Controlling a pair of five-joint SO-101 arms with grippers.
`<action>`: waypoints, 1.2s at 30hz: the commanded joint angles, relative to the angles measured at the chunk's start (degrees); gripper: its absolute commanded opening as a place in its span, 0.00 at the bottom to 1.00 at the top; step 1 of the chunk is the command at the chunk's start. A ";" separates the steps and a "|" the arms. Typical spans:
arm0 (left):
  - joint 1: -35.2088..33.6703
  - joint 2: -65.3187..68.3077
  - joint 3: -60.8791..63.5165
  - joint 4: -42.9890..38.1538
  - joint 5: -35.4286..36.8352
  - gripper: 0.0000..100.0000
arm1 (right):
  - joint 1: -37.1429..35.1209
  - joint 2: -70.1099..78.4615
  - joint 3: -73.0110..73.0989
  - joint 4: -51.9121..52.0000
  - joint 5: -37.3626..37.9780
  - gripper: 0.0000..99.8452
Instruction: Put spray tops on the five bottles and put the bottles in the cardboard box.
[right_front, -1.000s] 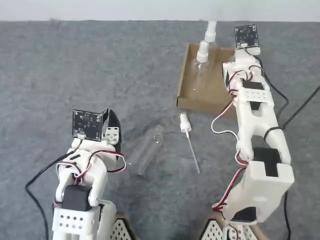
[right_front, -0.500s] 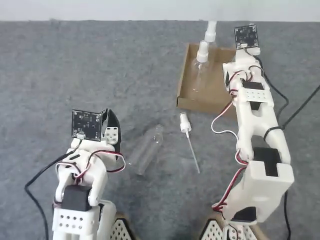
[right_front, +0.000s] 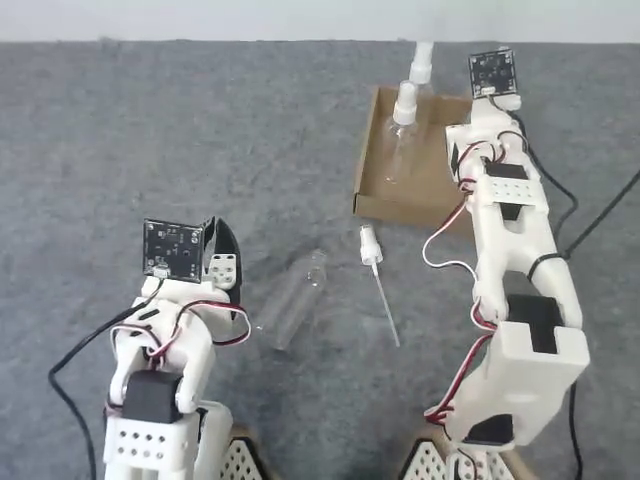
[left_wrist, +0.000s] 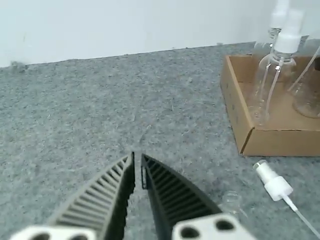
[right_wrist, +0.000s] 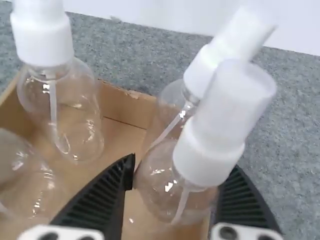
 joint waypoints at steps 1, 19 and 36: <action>-0.26 -0.88 -0.48 -1.76 0.18 0.01 | -0.40 -1.19 -2.37 1.54 0.70 0.18; -0.26 -0.97 0.13 -2.11 0.18 0.01 | -0.92 -6.55 -2.46 6.55 0.70 0.30; -2.11 -0.97 -0.13 -2.02 0.18 0.01 | -10.24 -31.78 -2.46 33.80 0.18 0.30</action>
